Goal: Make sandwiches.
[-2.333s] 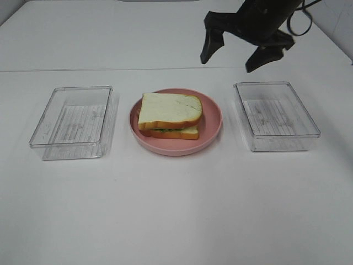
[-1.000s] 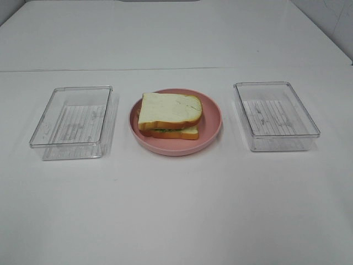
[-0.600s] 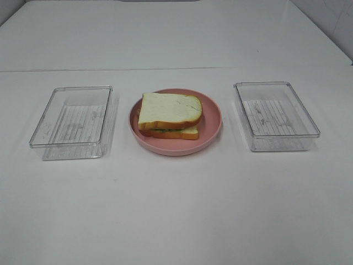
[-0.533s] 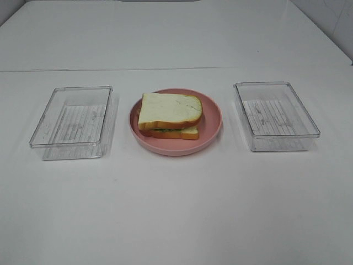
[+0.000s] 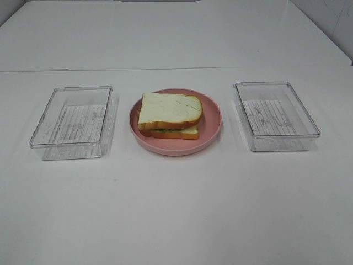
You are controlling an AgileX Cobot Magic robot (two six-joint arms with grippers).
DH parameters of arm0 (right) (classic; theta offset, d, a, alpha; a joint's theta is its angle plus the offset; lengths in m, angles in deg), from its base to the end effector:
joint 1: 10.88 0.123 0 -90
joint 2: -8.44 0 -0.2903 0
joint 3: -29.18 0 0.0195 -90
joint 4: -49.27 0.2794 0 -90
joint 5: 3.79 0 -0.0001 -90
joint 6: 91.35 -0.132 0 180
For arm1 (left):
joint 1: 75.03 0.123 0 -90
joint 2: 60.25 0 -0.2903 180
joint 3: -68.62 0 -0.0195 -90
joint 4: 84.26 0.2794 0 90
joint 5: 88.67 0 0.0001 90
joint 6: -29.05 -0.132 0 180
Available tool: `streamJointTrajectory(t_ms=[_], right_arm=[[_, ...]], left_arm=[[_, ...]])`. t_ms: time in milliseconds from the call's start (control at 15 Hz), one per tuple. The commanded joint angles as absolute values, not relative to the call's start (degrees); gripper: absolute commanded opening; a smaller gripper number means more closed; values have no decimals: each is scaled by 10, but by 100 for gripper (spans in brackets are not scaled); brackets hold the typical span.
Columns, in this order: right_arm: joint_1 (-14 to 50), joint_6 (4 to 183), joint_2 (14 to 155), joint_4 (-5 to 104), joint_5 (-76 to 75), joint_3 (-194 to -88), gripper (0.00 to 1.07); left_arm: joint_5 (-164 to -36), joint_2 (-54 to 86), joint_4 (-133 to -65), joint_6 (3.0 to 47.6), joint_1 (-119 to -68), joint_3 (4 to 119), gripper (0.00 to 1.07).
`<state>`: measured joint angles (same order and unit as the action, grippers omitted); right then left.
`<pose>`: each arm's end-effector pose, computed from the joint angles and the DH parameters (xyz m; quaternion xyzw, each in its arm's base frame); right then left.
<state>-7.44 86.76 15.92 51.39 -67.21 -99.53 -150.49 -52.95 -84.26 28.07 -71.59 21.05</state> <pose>0.0522 0.0075 0.2520 -0.0126 0.8752 0.0409 0.4819 0.0471 0.0028 0.2772 -0.0183 0.8510 0.0202 0.5244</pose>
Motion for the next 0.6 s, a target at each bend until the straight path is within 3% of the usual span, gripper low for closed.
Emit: streamJointTrajectory(t_ms=[67,600], right_arm=[[-76,873,140,500,-668,-993,96],[-76,873,140,500,-668,-993,96]], left_arm=[[-1503,-540,-843,280,-714,209,98],[-1503,-540,-843,280,-714,209,98]])
